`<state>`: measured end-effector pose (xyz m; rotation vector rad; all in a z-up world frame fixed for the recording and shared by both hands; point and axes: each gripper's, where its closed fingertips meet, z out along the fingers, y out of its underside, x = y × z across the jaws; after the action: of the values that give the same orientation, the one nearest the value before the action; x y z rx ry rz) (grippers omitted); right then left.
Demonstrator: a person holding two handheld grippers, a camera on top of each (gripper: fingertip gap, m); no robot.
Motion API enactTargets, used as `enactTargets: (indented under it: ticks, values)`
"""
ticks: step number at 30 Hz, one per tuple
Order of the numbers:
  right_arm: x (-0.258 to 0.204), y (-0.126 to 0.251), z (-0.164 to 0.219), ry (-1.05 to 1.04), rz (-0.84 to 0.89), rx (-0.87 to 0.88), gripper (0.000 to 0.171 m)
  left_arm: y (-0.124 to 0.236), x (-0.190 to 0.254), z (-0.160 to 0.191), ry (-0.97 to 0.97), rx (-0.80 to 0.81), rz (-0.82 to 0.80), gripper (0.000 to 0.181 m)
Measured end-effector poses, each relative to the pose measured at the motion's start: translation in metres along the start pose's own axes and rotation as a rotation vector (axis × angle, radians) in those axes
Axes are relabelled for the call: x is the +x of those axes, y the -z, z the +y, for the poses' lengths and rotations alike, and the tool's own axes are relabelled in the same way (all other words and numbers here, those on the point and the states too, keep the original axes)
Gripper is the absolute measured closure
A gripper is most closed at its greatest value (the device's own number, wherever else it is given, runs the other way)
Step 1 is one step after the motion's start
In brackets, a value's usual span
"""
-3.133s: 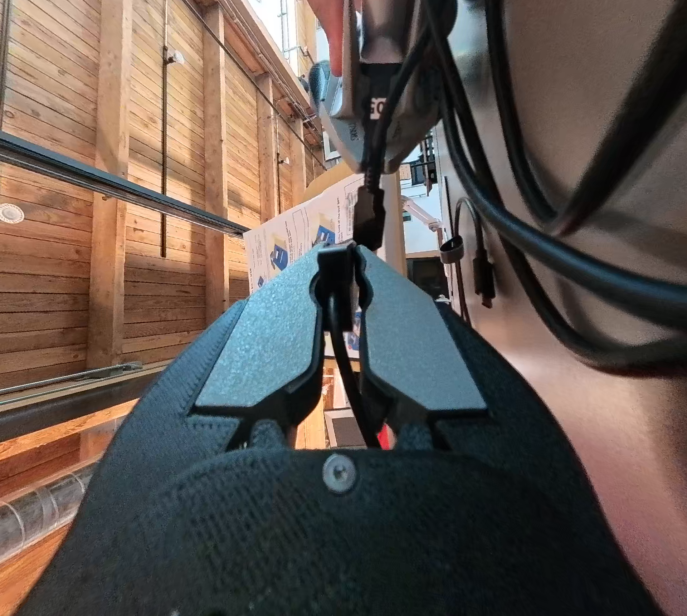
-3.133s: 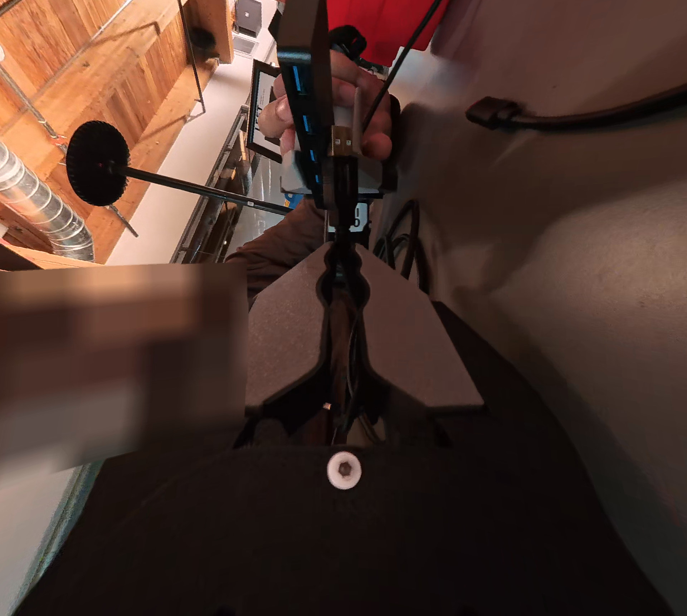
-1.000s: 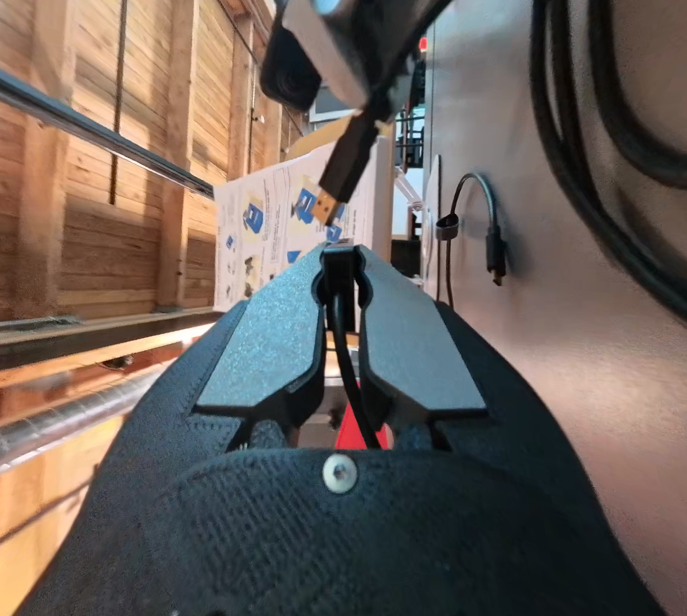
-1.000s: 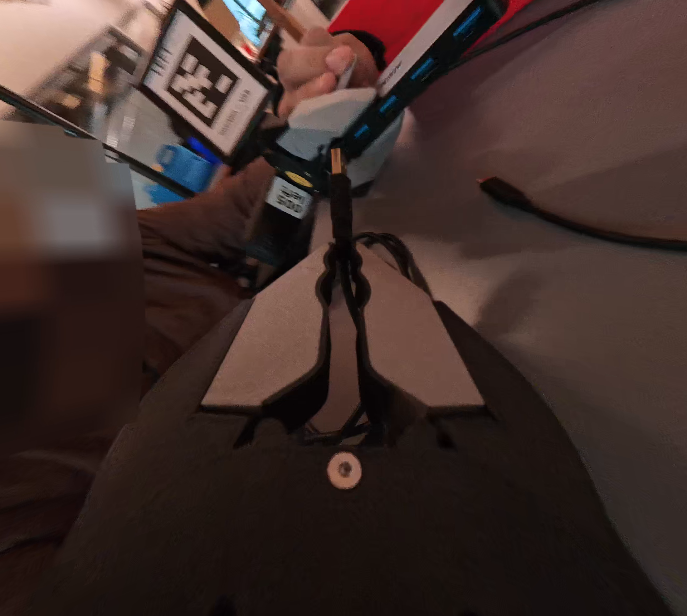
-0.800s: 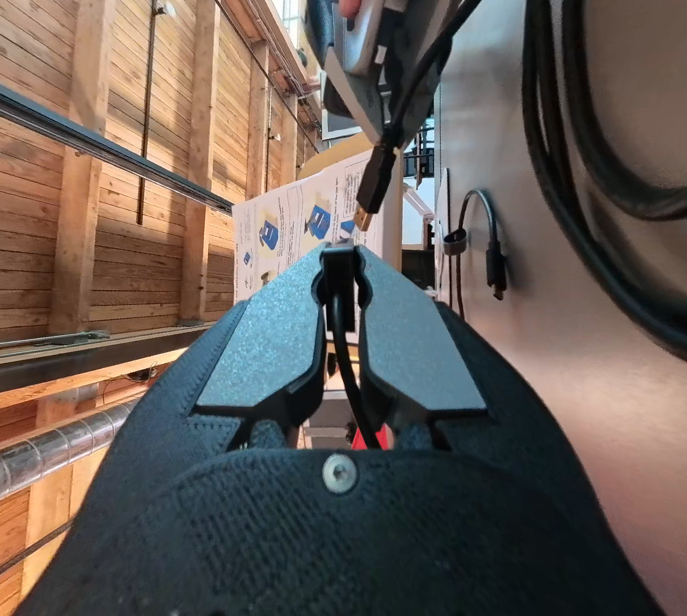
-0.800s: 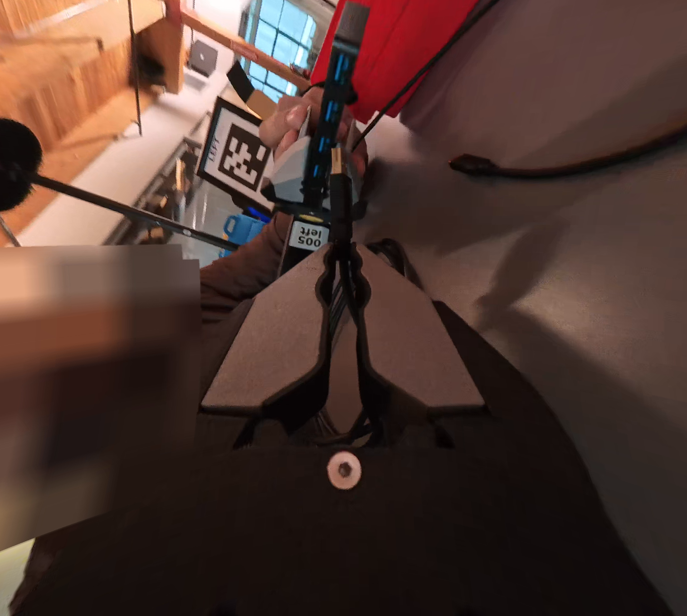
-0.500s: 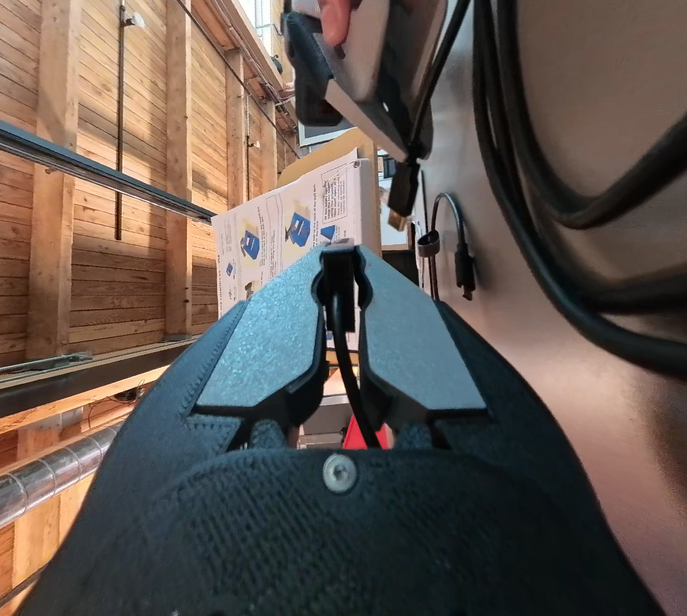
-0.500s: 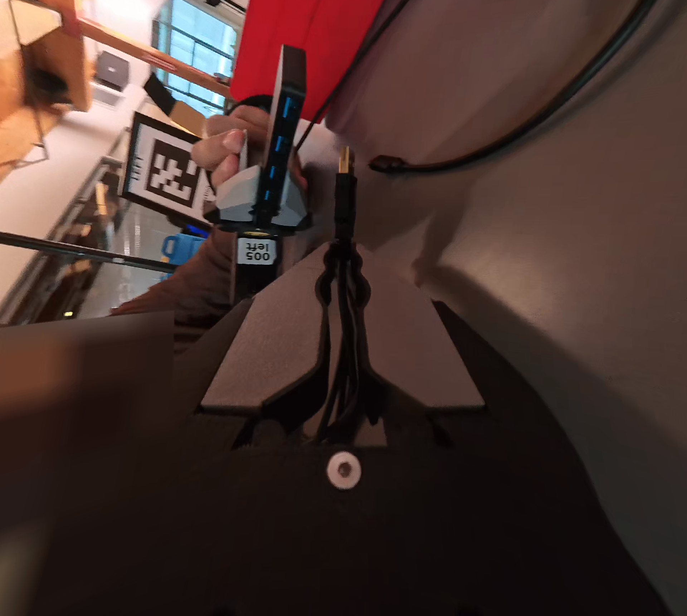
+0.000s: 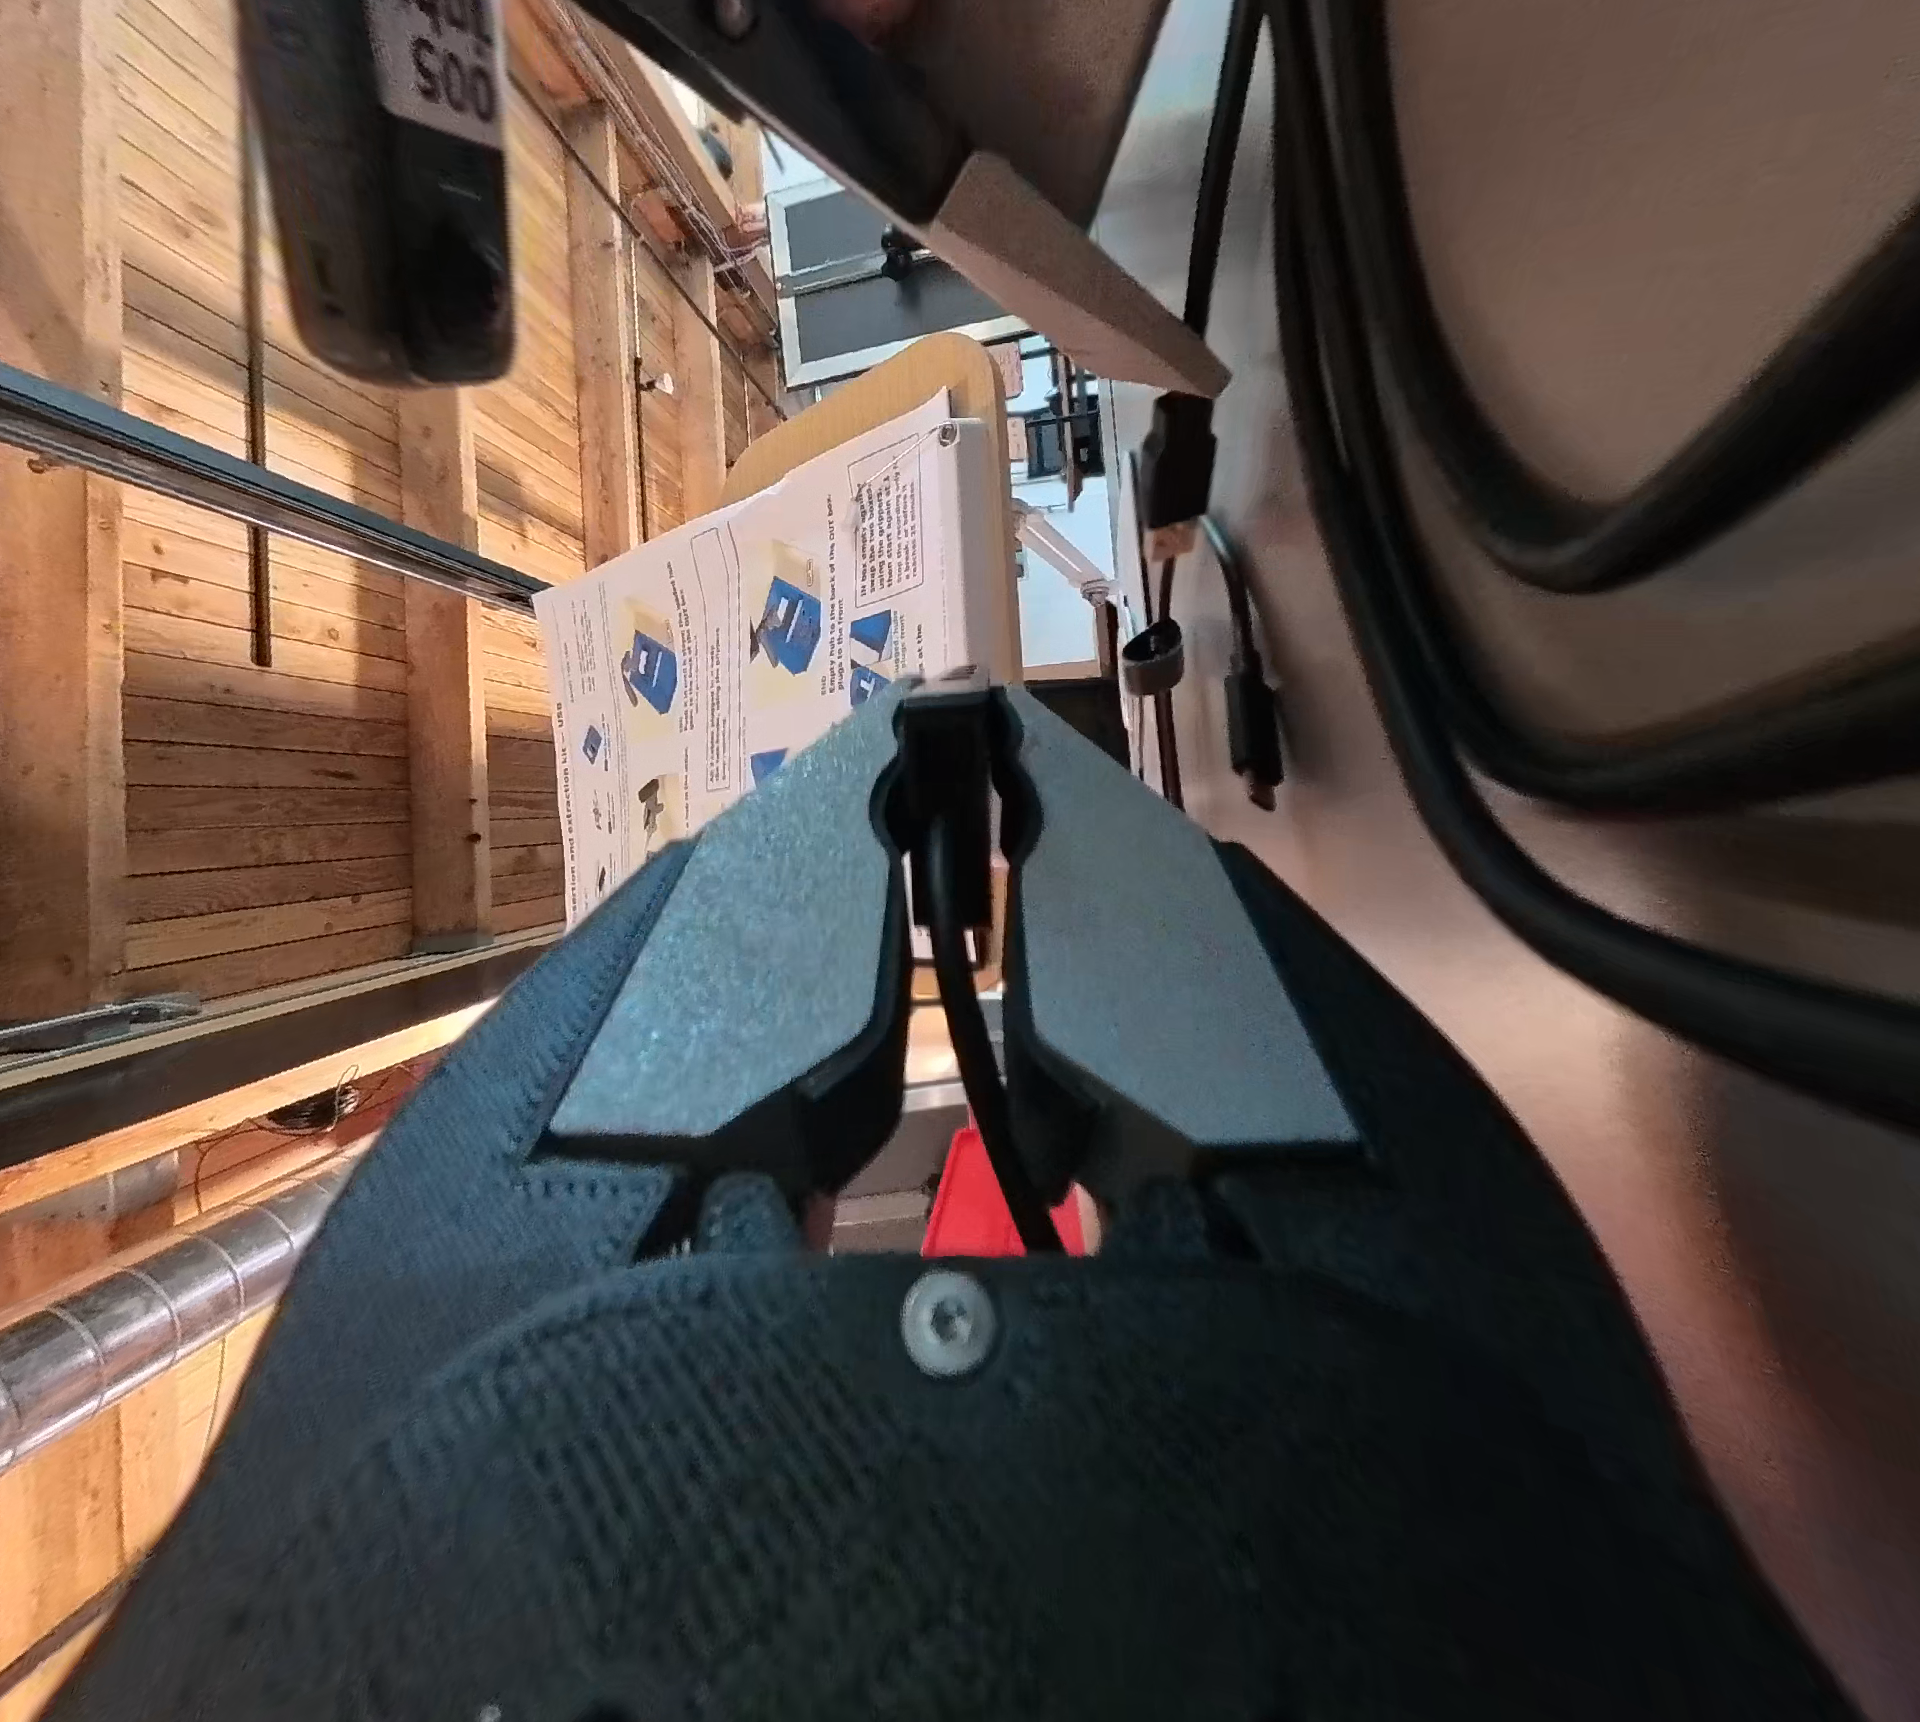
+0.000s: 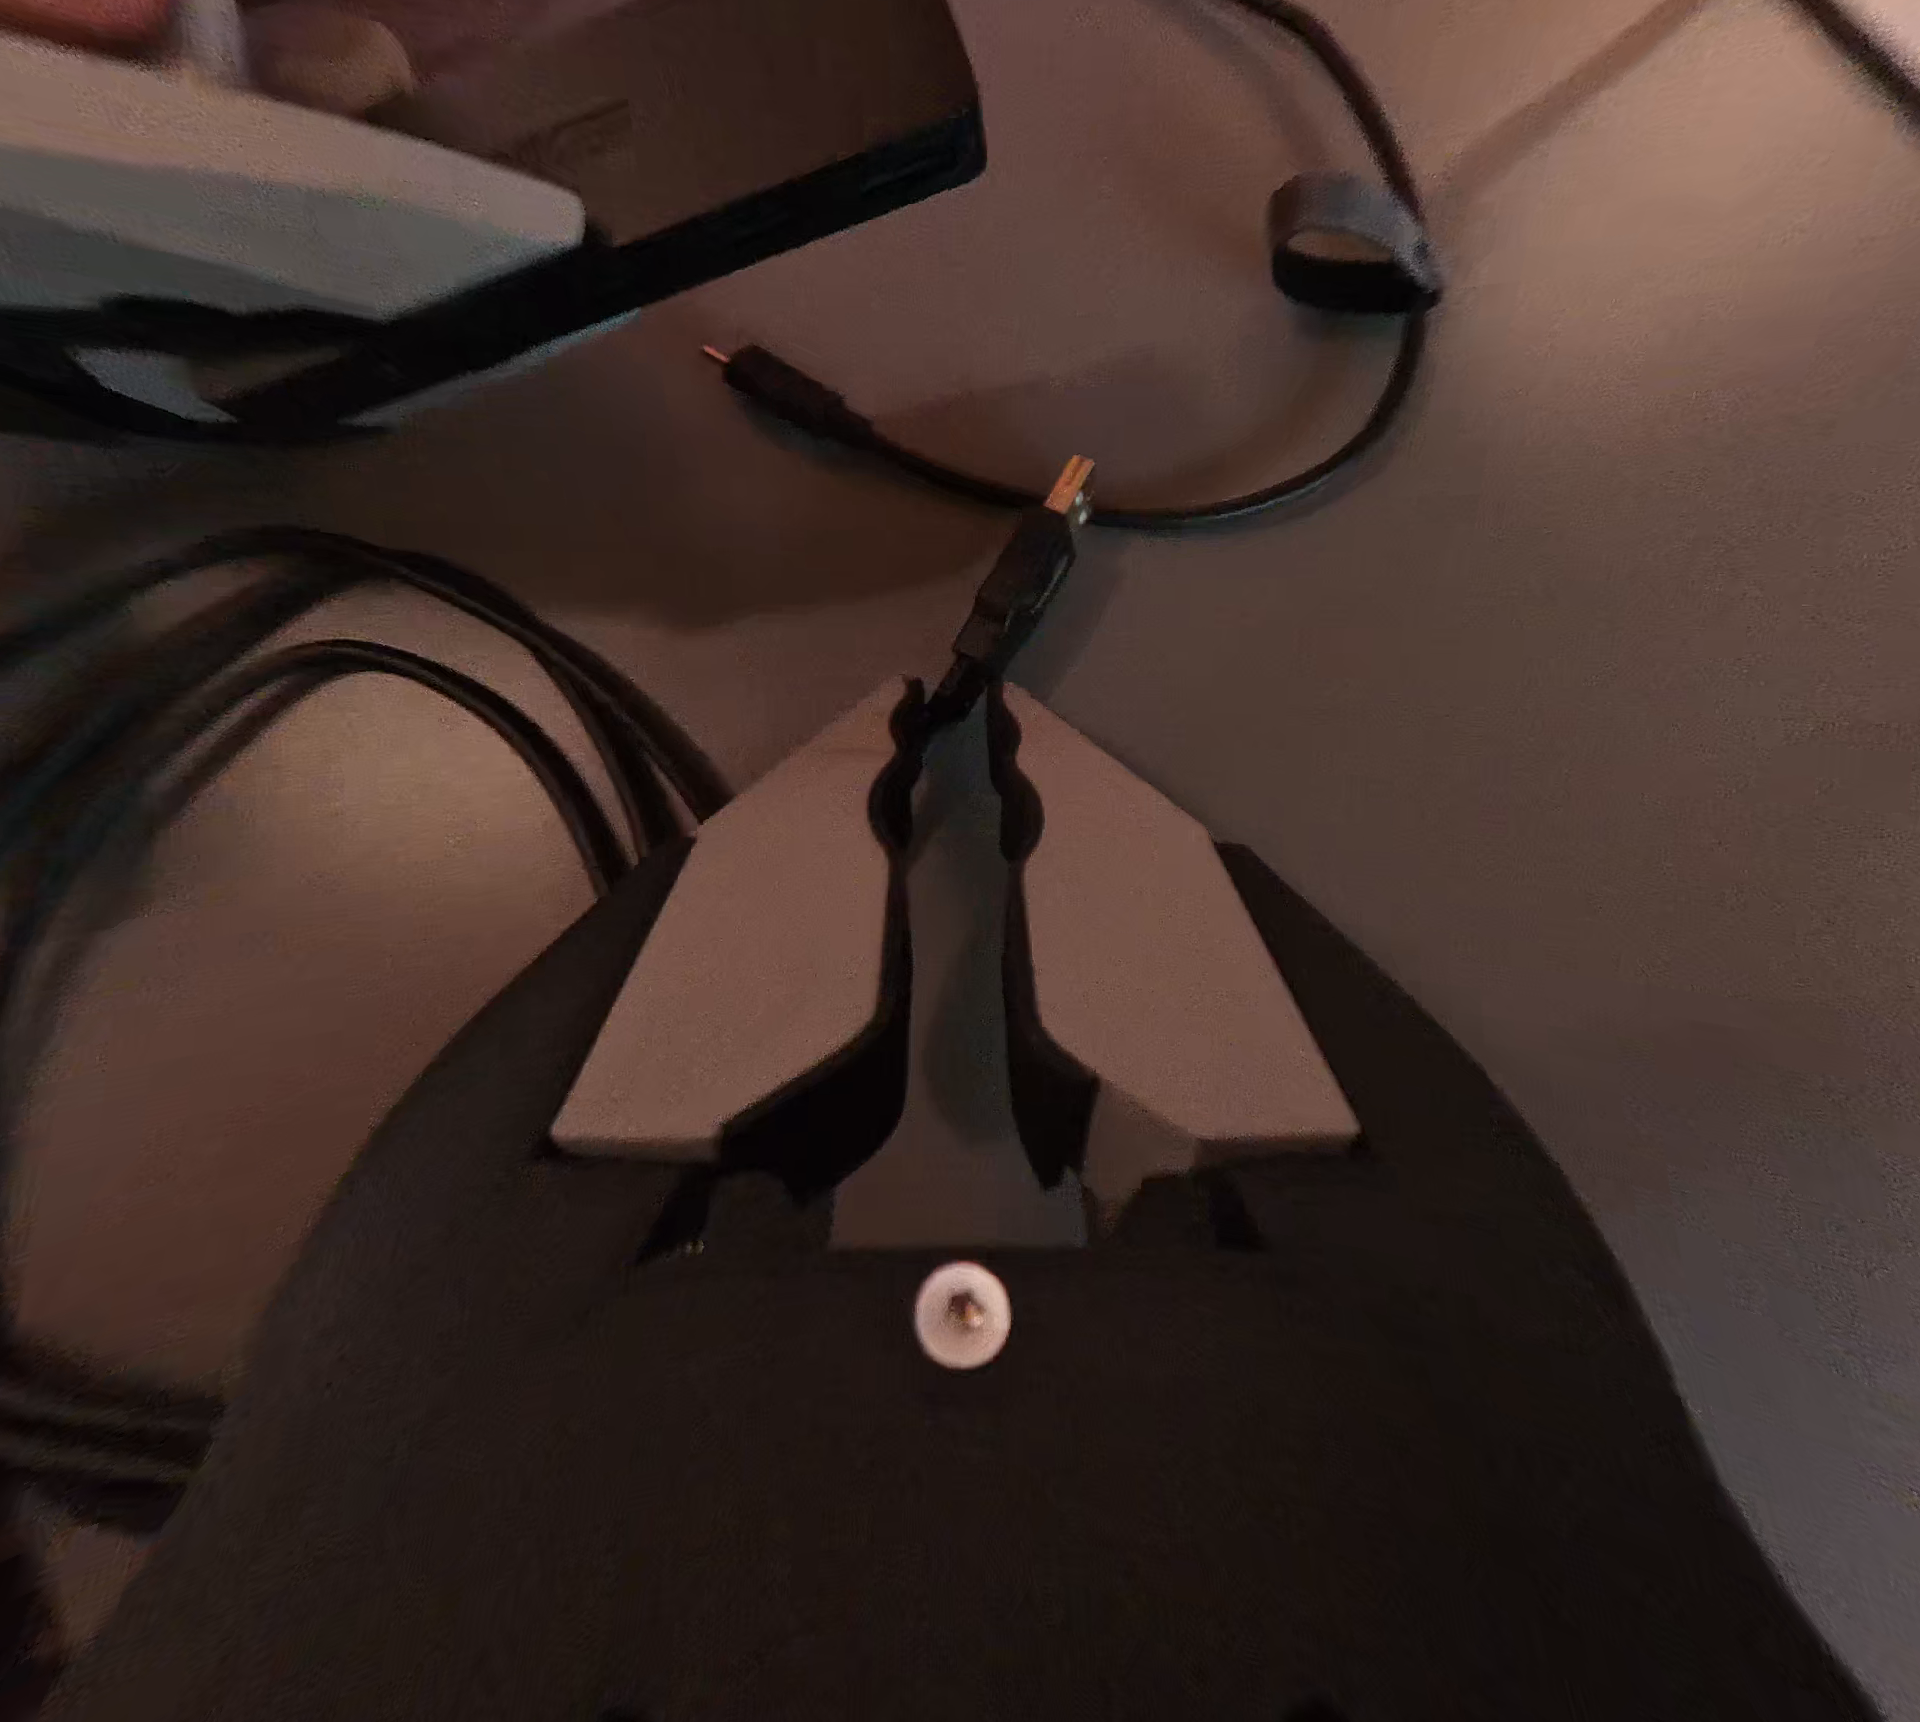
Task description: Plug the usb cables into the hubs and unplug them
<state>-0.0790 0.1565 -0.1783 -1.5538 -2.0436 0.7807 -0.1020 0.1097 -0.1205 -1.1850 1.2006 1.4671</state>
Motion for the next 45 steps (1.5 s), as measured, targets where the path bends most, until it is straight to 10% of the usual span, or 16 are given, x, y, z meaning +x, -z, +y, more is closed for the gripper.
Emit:
enactTargets:
  ticks: [13,36,45]
  values:
    - [-0.007,0.016,-0.012,0.151,0.196,0.073,0.137,0.000,-0.006,0.009,0.044,-0.021,-0.010,0.172]
    - [-0.023,-0.012,-0.008,0.228,0.152,-0.049,0.171,0.001,-0.008,0.018,0.115,-0.035,0.011,0.172]
    - [-0.020,0.003,-0.021,0.226,0.194,0.033,0.150,0.000,-0.005,0.016,0.104,-0.030,0.025,0.172]
